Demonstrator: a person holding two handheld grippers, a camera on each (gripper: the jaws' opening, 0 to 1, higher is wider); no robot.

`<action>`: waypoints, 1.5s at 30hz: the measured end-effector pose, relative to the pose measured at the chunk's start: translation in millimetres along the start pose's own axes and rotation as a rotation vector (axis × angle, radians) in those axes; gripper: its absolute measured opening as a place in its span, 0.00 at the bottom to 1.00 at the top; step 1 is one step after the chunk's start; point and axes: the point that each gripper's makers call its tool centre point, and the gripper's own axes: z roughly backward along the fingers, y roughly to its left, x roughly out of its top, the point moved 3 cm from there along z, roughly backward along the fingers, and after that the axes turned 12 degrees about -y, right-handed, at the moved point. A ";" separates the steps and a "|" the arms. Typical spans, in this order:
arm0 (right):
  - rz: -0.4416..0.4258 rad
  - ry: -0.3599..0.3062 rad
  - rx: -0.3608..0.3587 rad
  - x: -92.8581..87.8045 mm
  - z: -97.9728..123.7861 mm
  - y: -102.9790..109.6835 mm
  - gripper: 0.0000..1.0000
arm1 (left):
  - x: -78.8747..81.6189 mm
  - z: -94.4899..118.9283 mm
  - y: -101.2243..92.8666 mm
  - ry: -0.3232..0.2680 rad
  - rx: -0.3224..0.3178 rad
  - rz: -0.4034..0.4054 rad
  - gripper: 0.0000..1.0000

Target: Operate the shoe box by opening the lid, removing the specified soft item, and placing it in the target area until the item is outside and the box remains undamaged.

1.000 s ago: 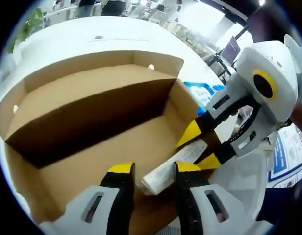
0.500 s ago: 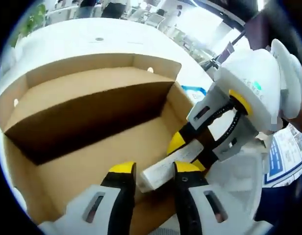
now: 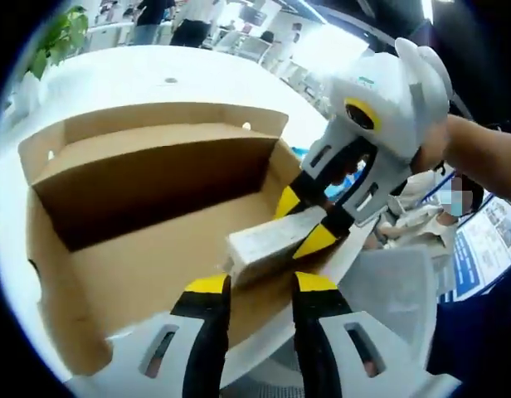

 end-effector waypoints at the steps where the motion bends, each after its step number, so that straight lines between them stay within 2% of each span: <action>1: 0.002 -0.002 -0.002 1.8 3.0 0.4 0.17 | -0.1 0.3 0.2 0.000 0.000 -0.001 0.27; 13: 0.030 -0.037 -0.059 20.7 34.1 9.4 0.17 | -1.3 4.5 0.3 -0.008 0.012 -0.004 0.25; 17: 0.047 -0.037 -0.072 22.4 42.1 12.8 0.17 | 0.2 4.0 -5.1 -0.013 0.003 -0.005 0.21; 28: 0.078 -0.050 -0.110 28.7 60.6 19.8 0.17 | 0.5 4.4 -8.3 -0.009 -0.008 -0.030 0.22; 33: 0.111 -0.030 -0.122 28.9 74.5 21.2 0.17 | 2.2 5.0 -11.7 -0.018 -0.020 -0.036 0.23; 34: 0.113 -0.030 -0.125 28.2 77.3 21.3 0.17 | 5.8 3.9 -16.4 -0.043 -0.047 -0.046 0.24; 35: 0.118 -0.027 -0.128 26.6 80.5 20.7 0.17 | 12.9 2.1 -22.1 -0.095 -0.078 -0.054 0.25; 41: 0.098 -0.002 -0.160 7.1 107.7 14.8 0.17 | 18.2 0.1 -36.8 -0.107 -0.125 -0.095 0.26; 45: 0.091 0.018 -0.179 -9.9 124.8 10.2 0.17 | 24.7 -3.7 -52.2 -0.138 -0.198 -0.133 0.27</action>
